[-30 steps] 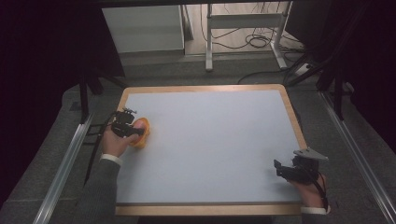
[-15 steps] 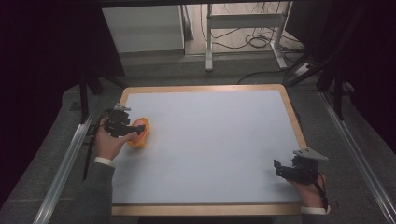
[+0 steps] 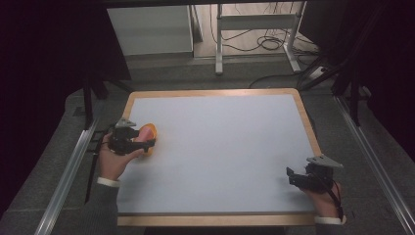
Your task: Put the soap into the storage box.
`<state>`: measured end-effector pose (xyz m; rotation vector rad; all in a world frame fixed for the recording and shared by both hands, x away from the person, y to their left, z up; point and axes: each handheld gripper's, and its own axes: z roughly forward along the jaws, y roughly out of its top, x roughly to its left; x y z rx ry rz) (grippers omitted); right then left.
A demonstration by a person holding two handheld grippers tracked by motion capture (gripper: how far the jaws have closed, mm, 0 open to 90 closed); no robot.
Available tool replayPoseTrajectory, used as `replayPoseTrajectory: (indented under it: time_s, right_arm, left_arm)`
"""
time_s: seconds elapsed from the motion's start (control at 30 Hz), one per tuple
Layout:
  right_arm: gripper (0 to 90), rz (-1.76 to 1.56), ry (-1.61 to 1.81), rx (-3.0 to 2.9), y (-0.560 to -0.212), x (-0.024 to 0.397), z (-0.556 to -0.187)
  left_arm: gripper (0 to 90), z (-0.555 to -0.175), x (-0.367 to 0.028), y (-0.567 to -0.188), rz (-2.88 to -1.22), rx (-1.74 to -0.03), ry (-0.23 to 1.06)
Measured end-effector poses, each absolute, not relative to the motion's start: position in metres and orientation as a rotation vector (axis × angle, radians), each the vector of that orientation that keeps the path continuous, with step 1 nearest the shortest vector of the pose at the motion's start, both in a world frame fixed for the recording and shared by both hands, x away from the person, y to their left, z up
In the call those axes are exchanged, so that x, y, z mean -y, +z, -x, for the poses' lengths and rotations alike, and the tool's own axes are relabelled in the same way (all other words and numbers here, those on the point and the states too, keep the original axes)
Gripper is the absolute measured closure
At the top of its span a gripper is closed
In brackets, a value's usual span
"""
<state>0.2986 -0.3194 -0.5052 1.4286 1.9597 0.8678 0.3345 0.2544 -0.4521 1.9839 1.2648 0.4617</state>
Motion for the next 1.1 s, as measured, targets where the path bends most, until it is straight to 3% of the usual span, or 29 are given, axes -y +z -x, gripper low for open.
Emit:
replayPoseTrajectory:
  time_s: [0.47, 1.1]
  right_arm:
    - [7.8, -1.421, 0.866, -1.965, -0.505, 0.318, -0.298]
    - [7.8, -1.418, 0.858, -1.966, -0.506, 0.316, -0.299]
  left_arm:
    - [24.5, -0.294, -0.252, -0.494, -1.983, -1.234, 0.371]
    - [24.4, -0.276, -0.261, -0.526, -1.945, -1.284, 0.275]
